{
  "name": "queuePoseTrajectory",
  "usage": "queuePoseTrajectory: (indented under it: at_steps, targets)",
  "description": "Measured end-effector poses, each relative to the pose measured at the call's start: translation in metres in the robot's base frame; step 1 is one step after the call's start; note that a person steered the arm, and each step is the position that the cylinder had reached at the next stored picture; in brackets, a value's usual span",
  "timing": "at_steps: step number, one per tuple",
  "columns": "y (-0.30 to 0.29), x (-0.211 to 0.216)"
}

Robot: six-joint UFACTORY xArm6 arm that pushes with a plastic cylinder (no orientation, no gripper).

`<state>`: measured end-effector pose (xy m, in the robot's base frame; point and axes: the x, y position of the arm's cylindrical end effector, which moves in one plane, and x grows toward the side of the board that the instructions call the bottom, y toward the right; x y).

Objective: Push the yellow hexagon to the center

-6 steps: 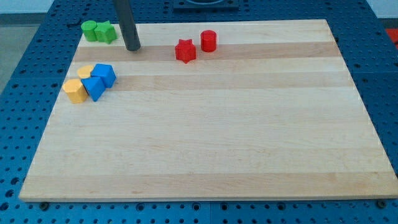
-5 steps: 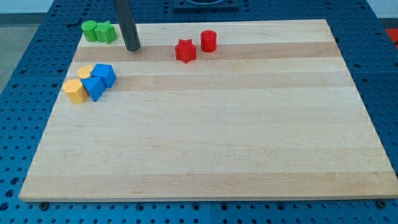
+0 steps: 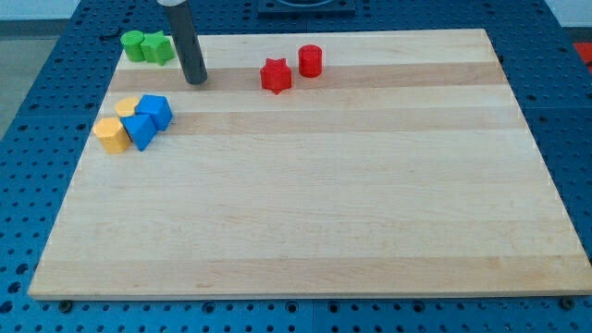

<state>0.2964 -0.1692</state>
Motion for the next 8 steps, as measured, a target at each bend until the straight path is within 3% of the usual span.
queuePoseTrajectory:
  at_steps: [4, 6, 8]
  targets:
    - [0.0, 0.011]
    - [0.013, 0.062]
    - [0.014, 0.067]
